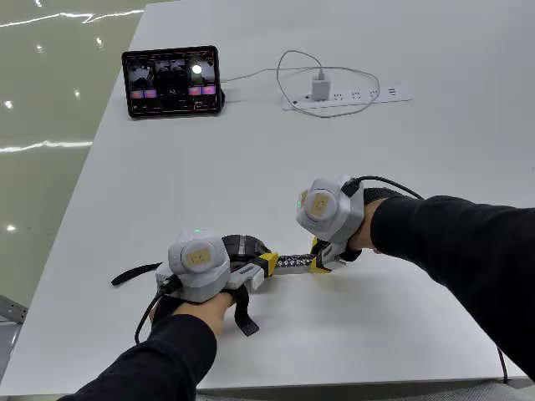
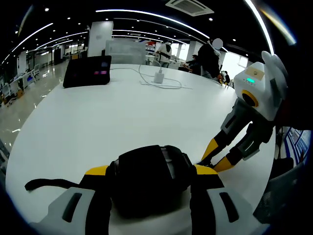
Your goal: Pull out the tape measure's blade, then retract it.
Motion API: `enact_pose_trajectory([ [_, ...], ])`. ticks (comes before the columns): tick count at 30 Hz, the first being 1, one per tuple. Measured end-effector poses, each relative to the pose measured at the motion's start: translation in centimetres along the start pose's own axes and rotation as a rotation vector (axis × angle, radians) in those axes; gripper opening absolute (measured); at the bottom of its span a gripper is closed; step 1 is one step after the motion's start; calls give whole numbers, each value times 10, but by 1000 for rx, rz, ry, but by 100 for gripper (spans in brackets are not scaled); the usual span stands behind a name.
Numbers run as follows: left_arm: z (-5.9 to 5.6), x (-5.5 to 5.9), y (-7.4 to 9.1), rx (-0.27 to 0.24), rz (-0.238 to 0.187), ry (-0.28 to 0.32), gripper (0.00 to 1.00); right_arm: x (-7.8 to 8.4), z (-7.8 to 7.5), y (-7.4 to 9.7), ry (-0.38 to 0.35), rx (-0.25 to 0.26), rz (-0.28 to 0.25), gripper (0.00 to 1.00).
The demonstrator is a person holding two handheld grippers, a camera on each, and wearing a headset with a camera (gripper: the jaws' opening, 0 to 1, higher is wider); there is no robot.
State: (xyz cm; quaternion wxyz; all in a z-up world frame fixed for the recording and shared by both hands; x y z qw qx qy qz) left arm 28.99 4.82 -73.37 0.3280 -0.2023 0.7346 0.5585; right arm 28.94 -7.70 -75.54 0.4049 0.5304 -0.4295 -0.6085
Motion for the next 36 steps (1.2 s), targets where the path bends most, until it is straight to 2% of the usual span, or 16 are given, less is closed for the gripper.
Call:
enact_pose_trajectory([
  [18, 1, 0, 0, 12, -4, 8, 60, -4, 0, -2, 4, -17, -41, 11],
  [36, 1, 0, 0, 15, -4, 12, 60, -11, 1, -4, 16, -15, -54, 11],
])
Point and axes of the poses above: the centre of the closed fingertips' face, and the gripper's own axes: y roughly backward along the fingers, z roughly to its left, x roughly out of its underside, the point moved 3 cm from there along y, roughly backward along the fingers, and after that the axes turned 7 degrees about z, right-handed, at the moved point
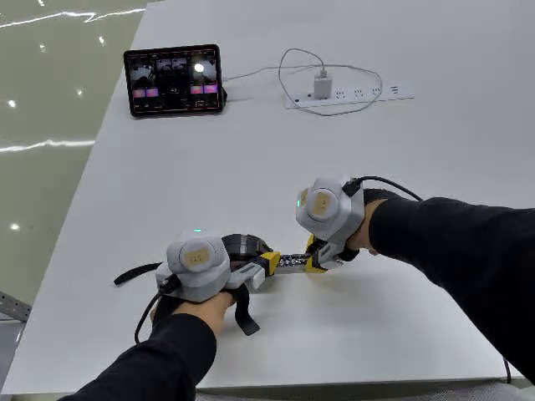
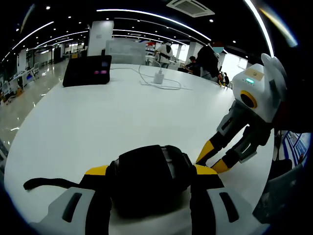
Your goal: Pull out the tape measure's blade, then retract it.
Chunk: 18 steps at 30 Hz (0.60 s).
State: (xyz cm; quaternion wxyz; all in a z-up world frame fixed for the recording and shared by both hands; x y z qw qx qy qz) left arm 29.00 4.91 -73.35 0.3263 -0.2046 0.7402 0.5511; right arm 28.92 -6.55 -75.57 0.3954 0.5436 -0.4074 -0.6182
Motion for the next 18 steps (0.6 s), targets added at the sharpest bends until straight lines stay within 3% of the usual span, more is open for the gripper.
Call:
enact_pose_trajectory([
  [18, 0, 0, 0, 1, 2, 2, 60, -6, 1, -2, -10, 1, -11, 11],
])
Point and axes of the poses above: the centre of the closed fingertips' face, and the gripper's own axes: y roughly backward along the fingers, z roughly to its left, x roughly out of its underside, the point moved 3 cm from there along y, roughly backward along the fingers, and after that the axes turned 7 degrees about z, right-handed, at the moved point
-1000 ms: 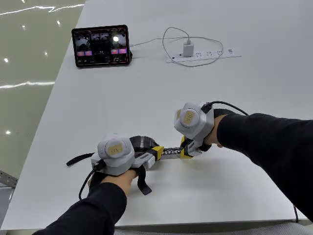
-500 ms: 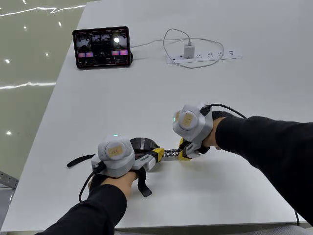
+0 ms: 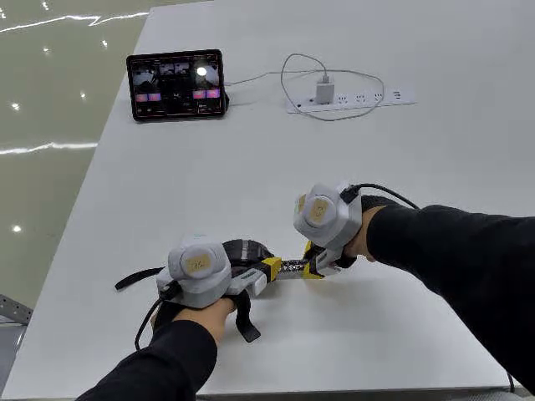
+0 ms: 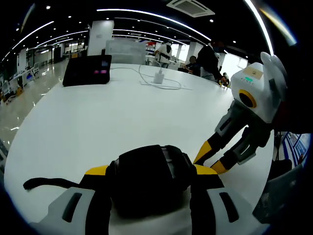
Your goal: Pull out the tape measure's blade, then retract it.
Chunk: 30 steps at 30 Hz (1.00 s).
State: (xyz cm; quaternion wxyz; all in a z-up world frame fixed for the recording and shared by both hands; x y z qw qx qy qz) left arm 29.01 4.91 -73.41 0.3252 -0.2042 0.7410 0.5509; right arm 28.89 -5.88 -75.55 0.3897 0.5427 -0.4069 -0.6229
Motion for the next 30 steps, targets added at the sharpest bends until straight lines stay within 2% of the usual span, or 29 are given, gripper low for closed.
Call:
enact_pose_trajectory([
  [30, 0, 0, 0, 9, 1, 3, 60, -11, 2, -5, -7, -9, -25, 11],
])
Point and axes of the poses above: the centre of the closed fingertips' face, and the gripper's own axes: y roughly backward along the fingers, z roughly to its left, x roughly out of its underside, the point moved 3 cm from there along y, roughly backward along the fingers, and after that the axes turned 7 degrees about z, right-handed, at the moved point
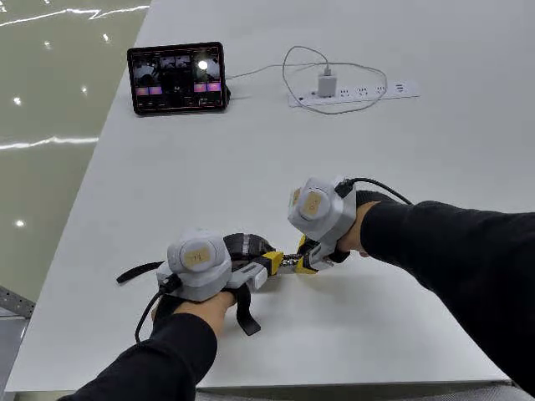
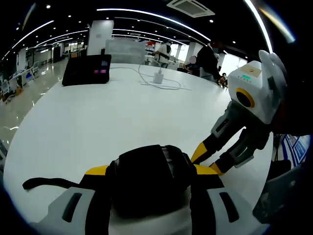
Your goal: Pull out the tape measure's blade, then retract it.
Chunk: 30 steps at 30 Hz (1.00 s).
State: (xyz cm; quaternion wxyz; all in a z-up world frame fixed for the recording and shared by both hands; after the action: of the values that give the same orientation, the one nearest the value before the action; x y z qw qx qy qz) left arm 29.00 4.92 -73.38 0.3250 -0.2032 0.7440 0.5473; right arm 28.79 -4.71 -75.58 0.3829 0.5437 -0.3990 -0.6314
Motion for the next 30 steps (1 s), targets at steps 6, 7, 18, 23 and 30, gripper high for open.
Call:
enact_pose_trajectory([
  [6, -1, 0, 1, 1, 0, 2, 60, -2, 0, -1, -6, -3, -6, 11],
  [7, -1, 0, 1, 1, -1, 2, 60, -2, 0, -1, -7, -4, -8, 11],
  [18, -1, 0, 0, 2, 0, 3, 60, -6, 1, -2, -5, -4, -18, 11],
  [23, -1, 0, 0, 2, 0, 5, 61, -8, 1, -3, -2, 0, -23, 11],
  [30, -1, 0, 0, 2, 0, 6, 61, -10, 1, -4, -4, -3, -32, 11],
])
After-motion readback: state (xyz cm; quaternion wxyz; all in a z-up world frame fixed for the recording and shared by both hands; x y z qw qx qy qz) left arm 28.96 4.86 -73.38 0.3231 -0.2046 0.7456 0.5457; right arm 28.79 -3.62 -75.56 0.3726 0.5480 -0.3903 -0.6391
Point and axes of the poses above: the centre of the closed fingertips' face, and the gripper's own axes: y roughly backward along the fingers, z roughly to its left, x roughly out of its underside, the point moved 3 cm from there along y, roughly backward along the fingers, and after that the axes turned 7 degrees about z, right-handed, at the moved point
